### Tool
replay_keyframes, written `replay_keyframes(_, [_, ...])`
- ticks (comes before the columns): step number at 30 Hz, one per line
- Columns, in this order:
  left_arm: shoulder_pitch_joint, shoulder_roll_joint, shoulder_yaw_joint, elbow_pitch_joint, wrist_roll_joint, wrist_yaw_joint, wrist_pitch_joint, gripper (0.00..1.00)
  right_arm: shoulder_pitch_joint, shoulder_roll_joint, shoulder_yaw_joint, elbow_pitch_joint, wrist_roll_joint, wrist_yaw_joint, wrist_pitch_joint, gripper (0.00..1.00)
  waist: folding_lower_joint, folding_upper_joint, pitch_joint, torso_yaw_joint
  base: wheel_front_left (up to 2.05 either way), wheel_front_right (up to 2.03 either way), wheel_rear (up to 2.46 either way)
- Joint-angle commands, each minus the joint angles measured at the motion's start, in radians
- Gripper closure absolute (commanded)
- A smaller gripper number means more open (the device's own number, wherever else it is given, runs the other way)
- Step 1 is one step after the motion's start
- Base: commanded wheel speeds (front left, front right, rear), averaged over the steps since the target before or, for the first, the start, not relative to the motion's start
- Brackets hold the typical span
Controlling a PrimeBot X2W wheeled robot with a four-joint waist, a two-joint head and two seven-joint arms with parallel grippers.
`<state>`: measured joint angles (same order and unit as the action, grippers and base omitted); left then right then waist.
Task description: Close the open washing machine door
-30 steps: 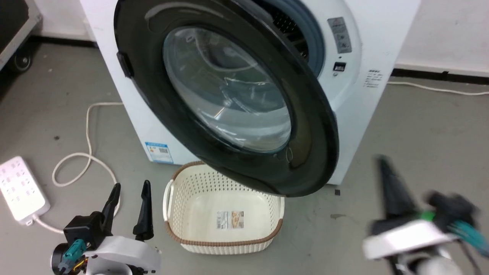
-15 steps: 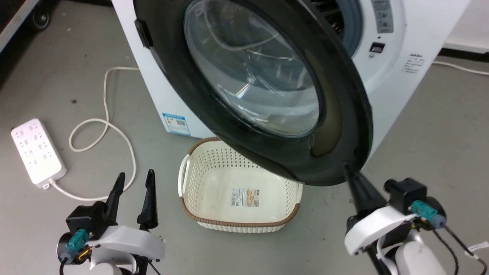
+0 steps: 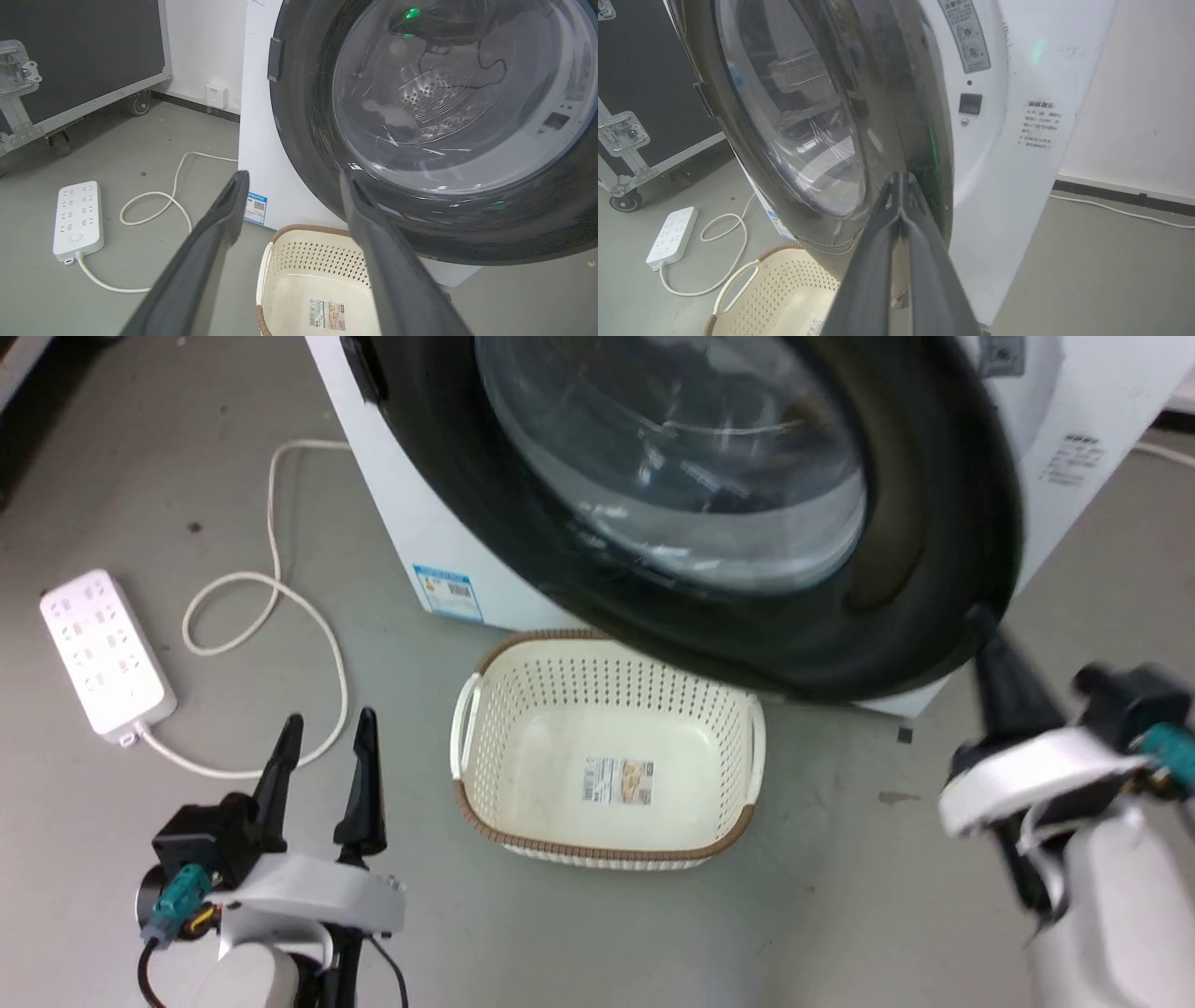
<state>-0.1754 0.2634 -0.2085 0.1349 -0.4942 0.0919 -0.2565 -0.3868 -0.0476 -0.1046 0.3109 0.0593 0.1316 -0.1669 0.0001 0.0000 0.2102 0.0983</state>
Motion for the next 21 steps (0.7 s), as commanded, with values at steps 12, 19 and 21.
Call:
replay_keyframes(12, [-0.073,-0.034,0.037,-0.028,0.042,-0.042,-0.005,0.0,-0.258,-0.003,-0.18,0.082,-0.118,-0.001,-0.02,1.0,-0.0001,0.0,0.137,0.032,0.0,0.0,0.0])
replay_keyframes(19, [-0.093,-0.054,0.062,-0.039,0.072,-0.06,-0.005,0.0,-0.377,-0.003,-0.271,0.141,-0.18,-0.001,-0.033,1.0,-0.0001,0.0,0.183,0.044,0.0,0.0,0.0])
replay_keyframes(21, [-0.098,-0.061,0.07,-0.042,0.08,-0.066,-0.005,0.0,-0.406,-0.003,-0.29,0.154,-0.193,-0.001,-0.038,1.0,-0.0001,0.0,0.193,0.046,0.0,0.0,0.0])
